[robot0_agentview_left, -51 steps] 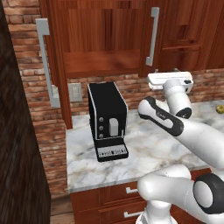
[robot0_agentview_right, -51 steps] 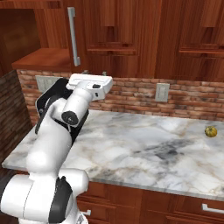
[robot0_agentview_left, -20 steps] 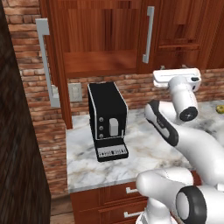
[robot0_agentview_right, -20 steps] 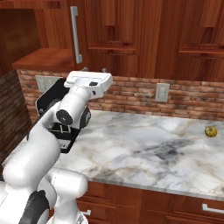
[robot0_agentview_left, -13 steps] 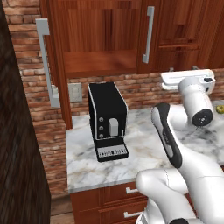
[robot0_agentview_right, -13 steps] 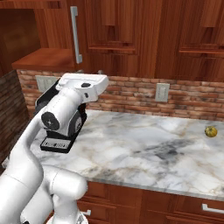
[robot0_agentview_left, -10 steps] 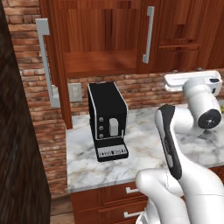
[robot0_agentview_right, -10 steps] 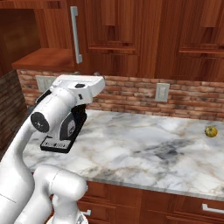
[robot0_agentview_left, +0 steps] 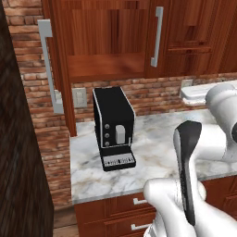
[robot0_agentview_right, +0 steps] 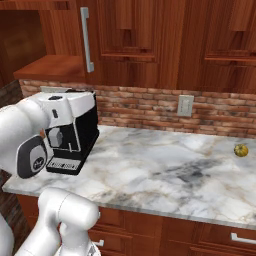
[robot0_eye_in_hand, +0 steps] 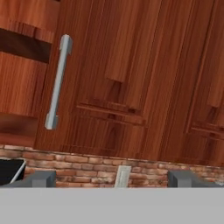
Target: Close all open cabinet doors.
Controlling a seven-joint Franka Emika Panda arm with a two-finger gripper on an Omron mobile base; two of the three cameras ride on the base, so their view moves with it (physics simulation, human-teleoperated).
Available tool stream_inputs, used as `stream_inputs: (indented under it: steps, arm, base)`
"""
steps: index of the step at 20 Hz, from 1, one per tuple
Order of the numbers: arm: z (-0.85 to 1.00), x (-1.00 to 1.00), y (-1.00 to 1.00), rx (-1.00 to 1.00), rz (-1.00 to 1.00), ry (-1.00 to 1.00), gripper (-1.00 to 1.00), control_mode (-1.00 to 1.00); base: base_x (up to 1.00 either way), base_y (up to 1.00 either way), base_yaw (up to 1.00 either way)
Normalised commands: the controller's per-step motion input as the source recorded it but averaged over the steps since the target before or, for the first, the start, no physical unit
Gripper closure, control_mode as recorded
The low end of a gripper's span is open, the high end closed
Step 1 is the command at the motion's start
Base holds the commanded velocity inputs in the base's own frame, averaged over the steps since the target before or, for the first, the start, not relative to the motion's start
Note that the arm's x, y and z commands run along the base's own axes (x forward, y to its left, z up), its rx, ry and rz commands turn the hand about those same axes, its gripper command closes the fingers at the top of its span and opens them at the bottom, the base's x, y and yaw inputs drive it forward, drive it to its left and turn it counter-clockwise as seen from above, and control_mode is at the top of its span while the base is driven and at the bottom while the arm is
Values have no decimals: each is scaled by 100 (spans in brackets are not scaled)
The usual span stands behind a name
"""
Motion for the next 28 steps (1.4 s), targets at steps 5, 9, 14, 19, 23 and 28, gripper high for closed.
stream_inputs:
  steps: [5, 9, 14, 19, 23, 28]
  arm:
    - [20, -67, 63, 0, 0, 12, -100, -100]
    - [8, -63, 66, 0, 0, 7, -100, -100]
    - [0, -55, 72, 0, 0, 10, -100, -100]
    - [0, -52, 70, 0, 0, 1, -100, -100]
    - [-3, -54, 61, 0, -1, -4, -100, -100]
    - [-11, -32, 64, 5, -5, -19, -100, -100]
  base:
    - [0, 0, 0]
    - [0, 0, 0]
    - [0, 0, 0]
    - [0, 0, 0]
    - [0, 0, 0]
    - [0, 0, 0]
